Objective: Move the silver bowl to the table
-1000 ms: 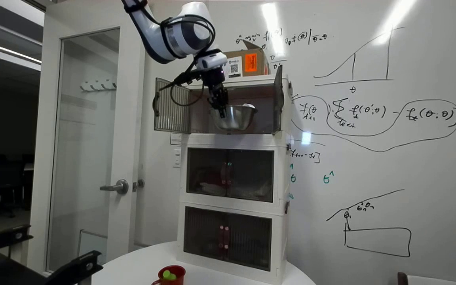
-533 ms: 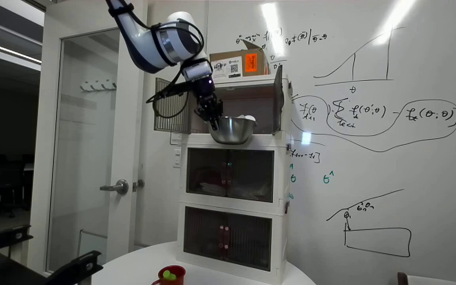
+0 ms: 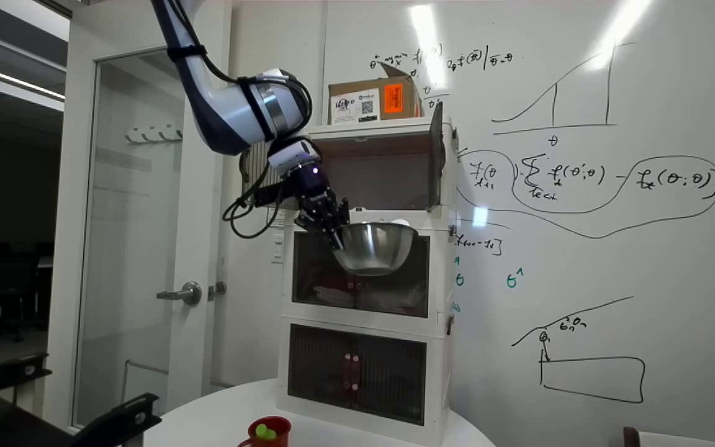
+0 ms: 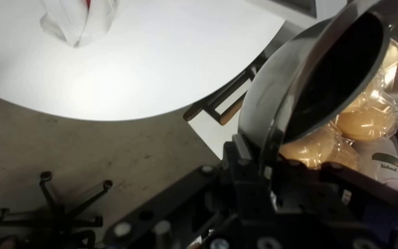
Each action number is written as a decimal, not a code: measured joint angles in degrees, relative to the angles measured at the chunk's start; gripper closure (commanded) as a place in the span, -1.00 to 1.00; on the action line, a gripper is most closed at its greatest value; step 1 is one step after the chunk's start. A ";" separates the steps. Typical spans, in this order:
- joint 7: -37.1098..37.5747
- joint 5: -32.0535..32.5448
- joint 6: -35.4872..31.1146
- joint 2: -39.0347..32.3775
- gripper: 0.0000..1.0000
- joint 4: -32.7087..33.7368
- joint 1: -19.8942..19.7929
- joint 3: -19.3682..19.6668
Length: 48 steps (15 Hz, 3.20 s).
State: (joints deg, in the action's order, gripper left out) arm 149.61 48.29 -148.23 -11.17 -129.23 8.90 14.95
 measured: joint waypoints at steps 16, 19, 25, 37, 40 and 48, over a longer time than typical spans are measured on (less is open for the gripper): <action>6.10 6.06 3.27 -6.65 0.97 2.41 -2.43 -2.54; 5.88 6.01 -4.78 -10.64 0.97 2.86 -0.35 2.29; 5.81 -4.90 -23.48 -27.24 0.97 4.37 13.39 22.31; -2.47 -50.00 -40.88 -65.02 0.97 13.55 19.20 13.60; -6.01 -57.27 -40.92 -69.01 0.97 17.44 19.17 12.11; -11.89 -68.24 -44.46 -72.83 -0.35 22.07 19.31 11.63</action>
State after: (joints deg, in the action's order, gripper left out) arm 137.72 -19.96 -192.69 -84.01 -107.17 28.22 26.58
